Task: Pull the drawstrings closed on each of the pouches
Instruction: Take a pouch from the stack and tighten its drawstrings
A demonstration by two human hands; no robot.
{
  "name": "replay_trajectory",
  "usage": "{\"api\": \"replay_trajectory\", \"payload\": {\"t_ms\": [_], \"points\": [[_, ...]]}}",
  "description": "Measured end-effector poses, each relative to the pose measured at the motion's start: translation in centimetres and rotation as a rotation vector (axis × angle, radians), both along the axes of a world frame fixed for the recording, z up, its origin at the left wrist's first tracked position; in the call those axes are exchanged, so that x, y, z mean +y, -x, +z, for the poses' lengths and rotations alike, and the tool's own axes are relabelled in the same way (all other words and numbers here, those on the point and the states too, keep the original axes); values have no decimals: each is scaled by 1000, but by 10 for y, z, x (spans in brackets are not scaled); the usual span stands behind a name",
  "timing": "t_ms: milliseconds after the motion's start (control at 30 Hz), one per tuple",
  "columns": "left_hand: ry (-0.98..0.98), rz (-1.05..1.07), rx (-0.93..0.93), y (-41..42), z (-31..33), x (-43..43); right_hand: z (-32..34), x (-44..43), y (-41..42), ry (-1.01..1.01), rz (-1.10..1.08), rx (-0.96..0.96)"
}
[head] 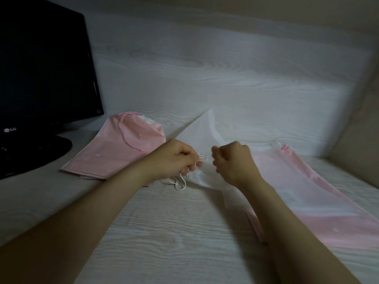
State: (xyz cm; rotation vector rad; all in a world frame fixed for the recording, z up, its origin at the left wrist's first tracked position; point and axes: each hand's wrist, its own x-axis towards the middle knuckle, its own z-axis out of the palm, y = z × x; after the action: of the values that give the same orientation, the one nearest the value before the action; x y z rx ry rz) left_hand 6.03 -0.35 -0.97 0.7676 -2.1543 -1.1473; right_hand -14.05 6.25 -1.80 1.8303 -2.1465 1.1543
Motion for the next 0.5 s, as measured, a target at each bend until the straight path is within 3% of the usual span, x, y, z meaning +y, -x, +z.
{"api": "replay_trajectory", "payload": {"t_ms": [200,333,500], "points": [[-21,33,30,0,1,-3,13,12,-21,119,295,-77],[-74,45,58,-2,3,-4,12,13,-24,121,326,18],[-98,53,82,-1,4,-3,14,18,-29,134,338,-80]]}}
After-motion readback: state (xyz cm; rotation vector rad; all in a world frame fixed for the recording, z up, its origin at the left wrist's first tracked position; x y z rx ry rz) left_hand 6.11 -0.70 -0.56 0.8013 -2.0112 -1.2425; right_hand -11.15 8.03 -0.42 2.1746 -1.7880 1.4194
